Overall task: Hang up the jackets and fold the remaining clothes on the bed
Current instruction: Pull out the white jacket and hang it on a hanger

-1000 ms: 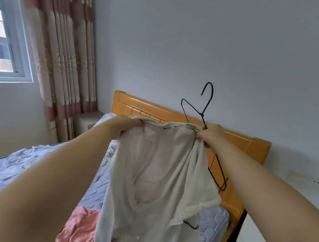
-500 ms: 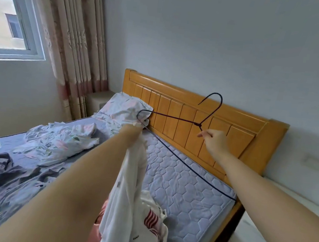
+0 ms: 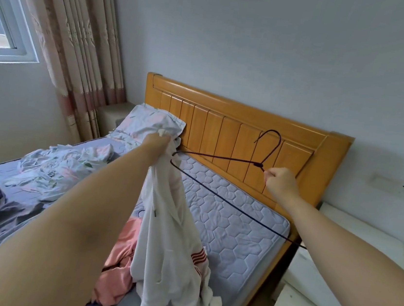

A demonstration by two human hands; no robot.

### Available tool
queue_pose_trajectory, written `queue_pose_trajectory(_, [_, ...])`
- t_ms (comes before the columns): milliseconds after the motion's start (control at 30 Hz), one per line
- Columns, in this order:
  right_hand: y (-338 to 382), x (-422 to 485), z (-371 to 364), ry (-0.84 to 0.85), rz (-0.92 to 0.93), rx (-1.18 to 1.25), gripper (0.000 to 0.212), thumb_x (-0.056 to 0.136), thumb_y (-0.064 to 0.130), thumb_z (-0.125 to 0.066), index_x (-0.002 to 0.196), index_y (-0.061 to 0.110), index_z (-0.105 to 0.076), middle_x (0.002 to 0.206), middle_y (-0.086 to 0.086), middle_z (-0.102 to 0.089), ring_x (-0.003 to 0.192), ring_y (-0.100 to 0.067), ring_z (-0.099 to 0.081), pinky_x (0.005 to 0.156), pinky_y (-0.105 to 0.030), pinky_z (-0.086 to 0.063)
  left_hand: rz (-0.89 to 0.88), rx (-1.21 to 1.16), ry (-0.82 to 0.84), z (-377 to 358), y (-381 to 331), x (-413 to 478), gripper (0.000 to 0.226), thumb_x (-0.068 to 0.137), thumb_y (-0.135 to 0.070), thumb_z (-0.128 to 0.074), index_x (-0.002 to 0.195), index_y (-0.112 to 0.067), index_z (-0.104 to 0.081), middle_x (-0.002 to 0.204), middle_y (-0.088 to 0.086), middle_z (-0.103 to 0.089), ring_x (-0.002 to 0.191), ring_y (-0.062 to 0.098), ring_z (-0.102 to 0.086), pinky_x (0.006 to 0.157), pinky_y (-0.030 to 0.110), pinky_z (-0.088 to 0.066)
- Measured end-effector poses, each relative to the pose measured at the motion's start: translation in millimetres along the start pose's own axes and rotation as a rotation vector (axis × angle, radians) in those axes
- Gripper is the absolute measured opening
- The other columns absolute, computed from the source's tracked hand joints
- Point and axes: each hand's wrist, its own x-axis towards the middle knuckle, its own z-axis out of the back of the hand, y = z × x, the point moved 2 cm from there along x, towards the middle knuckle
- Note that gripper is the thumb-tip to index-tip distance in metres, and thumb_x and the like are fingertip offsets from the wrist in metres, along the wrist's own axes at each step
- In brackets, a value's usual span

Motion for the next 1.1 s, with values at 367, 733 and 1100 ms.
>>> queue_pose_trajectory(367, [42.6,-36.0,-50.0,-0.051,-0.035,-0.132,0.034,0.090,0.010,-0.047,0.060,0.020,-0.036,0.056,0.004,-0.033,0.054,-0.019,-0.033,0.046,-0.027,-0.016,-0.171,-0.018,0.135,-63.7,-30.6,-51.5,0.040,0.100,-0.035,-0.041,0.115,-0.001,-0.056,0.078,0.002,-0.052,0.075,0.017,-0.053,0.075,0.033,-0.047])
queue_pose_trajectory(733, [28.6,-23.9,-58.3,-0.062,-0.384,0.419,0.035,0.084,0.002,-0.053,0.053,0.012,-0.041,0.055,-0.004,-0.038,0.052,-0.019,-0.030,0.053,-0.028,-0.027,-0.313,0.310,0.322,-58.6,-5.7,-64.2,0.023,0.094,-0.018,-0.050,0.097,-0.001,-0.063,0.075,0.003,-0.052,0.076,0.021,-0.050,0.065,0.028,-0.040])
queue_pose_trajectory(1100, [50.1,-19.2,-32.3,-0.029,0.047,0.331,0.039,0.077,0.037,-0.052,0.055,0.007,-0.041,0.054,-0.008,-0.026,0.055,-0.022,-0.022,0.059,-0.036,-0.023,-0.748,1.101,0.024,-29.9,-27.0,-54.3,0.084,0.079,-0.054,-0.068,0.146,-0.025,-0.026,0.147,0.005,-0.036,0.138,0.029,-0.030,0.114,0.052,-0.020])
